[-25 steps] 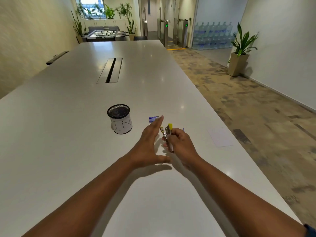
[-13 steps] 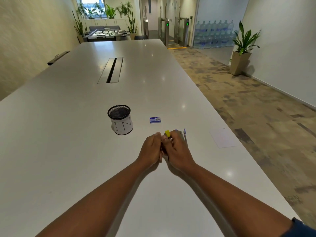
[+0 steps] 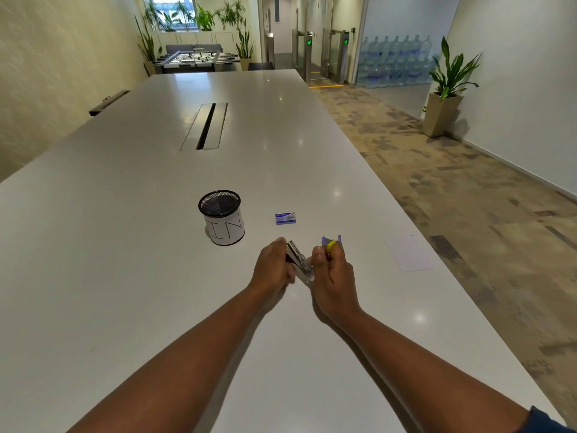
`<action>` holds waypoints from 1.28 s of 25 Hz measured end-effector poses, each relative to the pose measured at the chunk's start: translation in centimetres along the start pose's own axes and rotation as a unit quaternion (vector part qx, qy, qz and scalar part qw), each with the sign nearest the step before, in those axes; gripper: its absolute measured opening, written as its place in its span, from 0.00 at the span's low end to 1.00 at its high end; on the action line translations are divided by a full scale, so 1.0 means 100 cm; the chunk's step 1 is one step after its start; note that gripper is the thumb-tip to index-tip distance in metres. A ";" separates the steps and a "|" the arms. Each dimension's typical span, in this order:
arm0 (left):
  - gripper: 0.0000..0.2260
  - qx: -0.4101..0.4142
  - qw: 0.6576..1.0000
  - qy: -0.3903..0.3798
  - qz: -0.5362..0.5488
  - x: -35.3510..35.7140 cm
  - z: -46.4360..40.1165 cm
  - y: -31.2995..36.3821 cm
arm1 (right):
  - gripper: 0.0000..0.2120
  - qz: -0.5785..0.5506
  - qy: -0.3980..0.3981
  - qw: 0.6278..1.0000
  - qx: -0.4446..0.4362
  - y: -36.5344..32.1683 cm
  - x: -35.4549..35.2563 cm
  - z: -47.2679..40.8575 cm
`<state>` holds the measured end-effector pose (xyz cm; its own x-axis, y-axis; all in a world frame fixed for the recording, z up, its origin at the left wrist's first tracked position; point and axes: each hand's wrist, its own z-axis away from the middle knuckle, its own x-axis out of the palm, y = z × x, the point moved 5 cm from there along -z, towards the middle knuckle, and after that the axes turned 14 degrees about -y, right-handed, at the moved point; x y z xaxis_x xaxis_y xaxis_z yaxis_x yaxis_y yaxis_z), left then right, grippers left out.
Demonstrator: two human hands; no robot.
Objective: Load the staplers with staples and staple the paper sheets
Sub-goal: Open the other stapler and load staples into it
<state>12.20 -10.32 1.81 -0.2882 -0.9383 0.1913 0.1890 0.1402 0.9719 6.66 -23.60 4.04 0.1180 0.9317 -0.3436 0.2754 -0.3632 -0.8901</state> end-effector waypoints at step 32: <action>0.09 0.072 0.873 -0.011 -0.483 -0.036 -0.035 0.026 | 0.12 0.276 -0.264 0.920 0.092 -0.007 0.010 -0.008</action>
<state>17.01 -7.73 3.13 -0.2660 -0.6344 -0.7258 -0.2706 -0.6735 0.6879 7.35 -22.43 4.60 -0.3012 0.4992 -0.8125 0.1399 -0.8197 -0.5555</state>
